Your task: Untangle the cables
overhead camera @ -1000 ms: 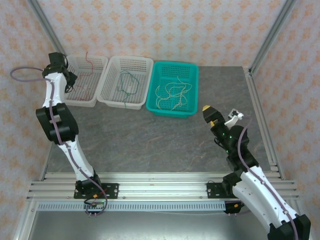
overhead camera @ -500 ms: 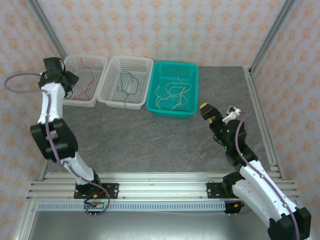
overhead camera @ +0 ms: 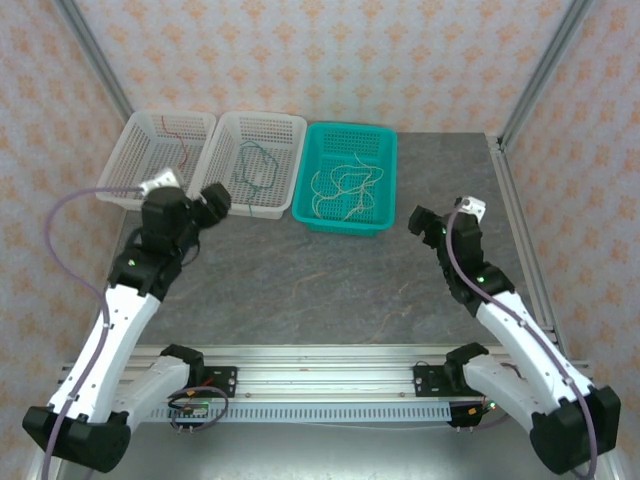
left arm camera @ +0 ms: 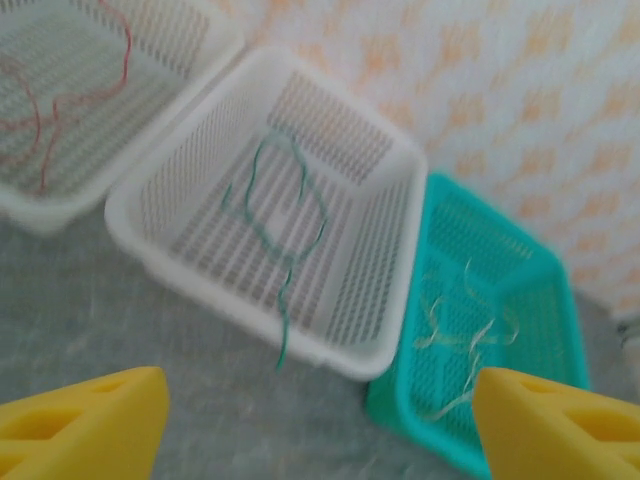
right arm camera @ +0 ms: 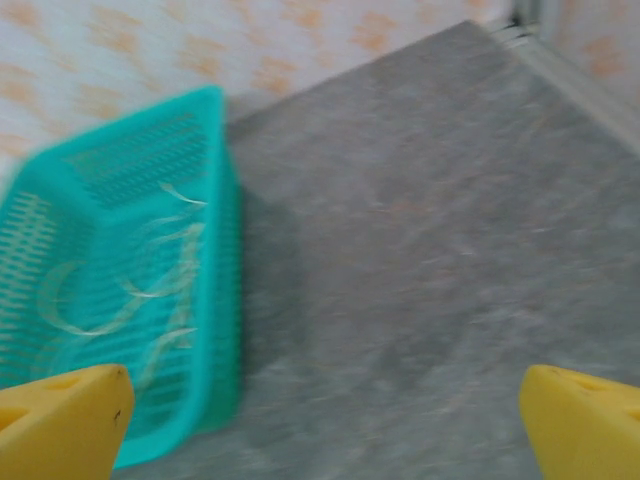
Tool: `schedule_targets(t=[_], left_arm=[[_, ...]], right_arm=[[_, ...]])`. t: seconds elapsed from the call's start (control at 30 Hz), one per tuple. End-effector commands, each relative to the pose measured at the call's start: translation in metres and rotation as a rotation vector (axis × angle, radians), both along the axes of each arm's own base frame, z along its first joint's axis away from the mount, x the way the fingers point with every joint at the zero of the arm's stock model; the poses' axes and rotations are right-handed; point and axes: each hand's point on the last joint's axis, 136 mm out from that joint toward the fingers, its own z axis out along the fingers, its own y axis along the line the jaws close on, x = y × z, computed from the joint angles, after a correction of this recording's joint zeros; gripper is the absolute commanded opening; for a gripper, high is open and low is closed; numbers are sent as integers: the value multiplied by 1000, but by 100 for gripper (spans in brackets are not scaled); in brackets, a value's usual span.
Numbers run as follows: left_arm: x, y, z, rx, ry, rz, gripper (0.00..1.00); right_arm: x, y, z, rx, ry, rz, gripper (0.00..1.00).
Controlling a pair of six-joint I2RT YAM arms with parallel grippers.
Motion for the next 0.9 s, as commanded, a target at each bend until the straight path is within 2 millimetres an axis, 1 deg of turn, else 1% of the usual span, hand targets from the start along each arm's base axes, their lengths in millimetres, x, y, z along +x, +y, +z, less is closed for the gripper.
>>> schedule_targets(t=[0.0, 0.07, 0.13, 0.23, 0.27, 0.3, 0.37, 0.43, 0.47, 0.5, 0.53, 0.6, 0.63, 0.67, 0.7, 0.73, 0.8, 0.87], left_arm=[[-13, 10, -42, 162, 61, 16, 90], [-18, 16, -59, 224, 66, 16, 94], [-21, 27, -72, 288, 51, 50, 100], [-27, 49, -87, 372, 43, 149, 100], [-28, 54, -93, 404, 44, 169, 100], [-29, 60, -97, 430, 45, 201, 100], [-31, 70, -105, 466, 31, 254, 100], [-31, 77, -109, 498, 9, 290, 100], [-30, 79, -107, 502, 5, 291, 100], [-26, 78, -108, 522, -5, 258, 100], [-23, 80, -108, 530, -16, 262, 100], [-18, 87, -115, 532, -6, 259, 100], [-14, 90, -119, 515, -7, 255, 100], [-8, 91, -125, 488, -14, 240, 100], [-2, 94, -130, 468, -28, 234, 100], [3, 97, -132, 456, -46, 238, 100], [20, 100, -143, 455, -69, 211, 100], [39, 99, -154, 465, -65, 169, 100]], right_arm=[[6, -36, -21, -285, 51, -107, 99], [14, -45, -39, -343, 61, -135, 99], [22, -53, -58, -344, 53, -158, 99], [35, -62, -85, -284, 11, -159, 99], [39, -66, -89, -279, -19, -167, 99], [41, -71, -88, -285, -20, -187, 99], [50, -69, -82, -255, -103, -153, 99], [54, -68, -90, -265, -138, -117, 99], [56, -70, -102, -251, -139, -120, 99], [59, -71, -109, -246, -169, -117, 99], [61, -71, -108, -248, -192, -120, 99], [64, -65, -116, -216, -79, -50, 99], [67, -68, -114, -207, -109, -58, 99], [67, -78, -113, -213, -131, -124, 99], [62, -90, -115, -214, -94, -197, 99], [61, -91, -115, -208, -66, -207, 99], [67, -86, -115, -214, -90, -169, 99], [70, -81, -117, -215, -57, -132, 99]])
